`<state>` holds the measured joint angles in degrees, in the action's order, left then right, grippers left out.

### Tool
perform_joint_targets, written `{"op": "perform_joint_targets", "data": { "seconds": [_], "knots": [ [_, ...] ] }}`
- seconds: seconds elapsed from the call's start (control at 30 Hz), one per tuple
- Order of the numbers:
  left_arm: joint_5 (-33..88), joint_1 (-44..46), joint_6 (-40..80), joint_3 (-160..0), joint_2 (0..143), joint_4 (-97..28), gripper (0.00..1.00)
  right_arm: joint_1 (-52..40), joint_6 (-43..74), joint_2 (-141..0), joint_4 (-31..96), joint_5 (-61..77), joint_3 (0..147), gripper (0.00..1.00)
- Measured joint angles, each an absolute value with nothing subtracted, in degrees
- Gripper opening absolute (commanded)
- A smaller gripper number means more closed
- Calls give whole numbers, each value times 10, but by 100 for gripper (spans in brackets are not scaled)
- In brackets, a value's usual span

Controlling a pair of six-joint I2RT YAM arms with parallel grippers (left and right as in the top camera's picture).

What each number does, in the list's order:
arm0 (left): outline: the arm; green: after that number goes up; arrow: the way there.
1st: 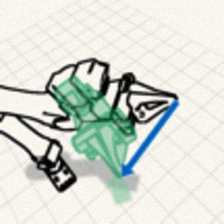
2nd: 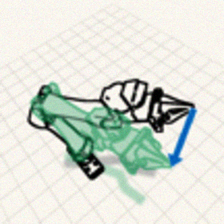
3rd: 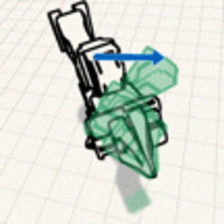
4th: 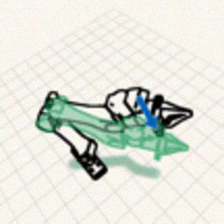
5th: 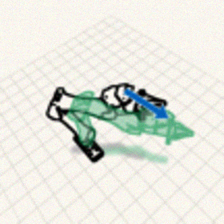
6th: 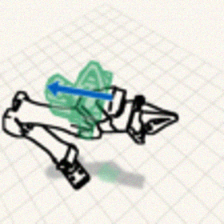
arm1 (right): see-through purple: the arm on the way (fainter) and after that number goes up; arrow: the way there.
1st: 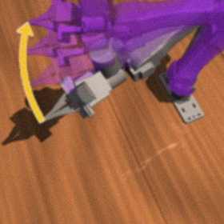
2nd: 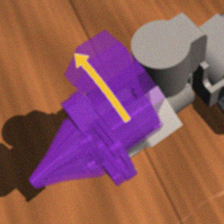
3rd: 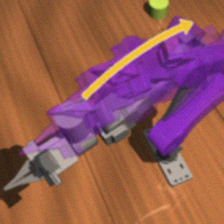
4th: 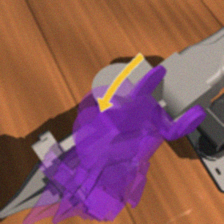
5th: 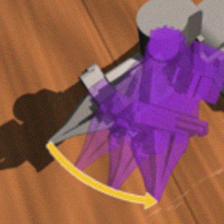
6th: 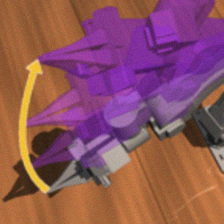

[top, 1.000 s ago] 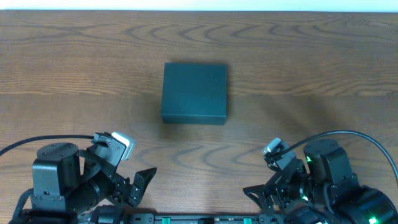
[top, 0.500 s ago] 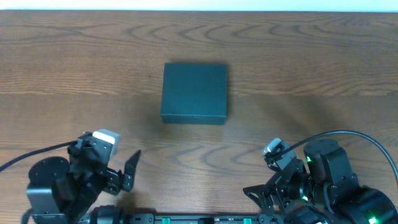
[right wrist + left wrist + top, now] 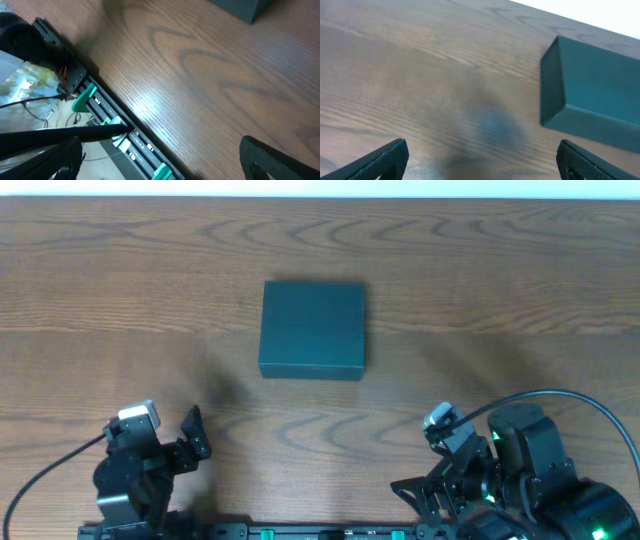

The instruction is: Pack container

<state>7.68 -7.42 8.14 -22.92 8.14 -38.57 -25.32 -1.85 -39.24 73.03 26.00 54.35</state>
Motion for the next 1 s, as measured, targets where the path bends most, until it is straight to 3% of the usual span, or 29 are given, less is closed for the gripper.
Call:
{"op": "perform_joint_targets", "data": {
  "seconds": [0.33, 1.0],
  "knots": [
    [61, -75, 135, -136, 9, -357, 96, -253, -18, -392, 730, 260, 543, 99],
    [60, -75, 163, -93, 7, -340, 95, -253, -18, -392, 730, 260, 543, 99]
  ]
}}
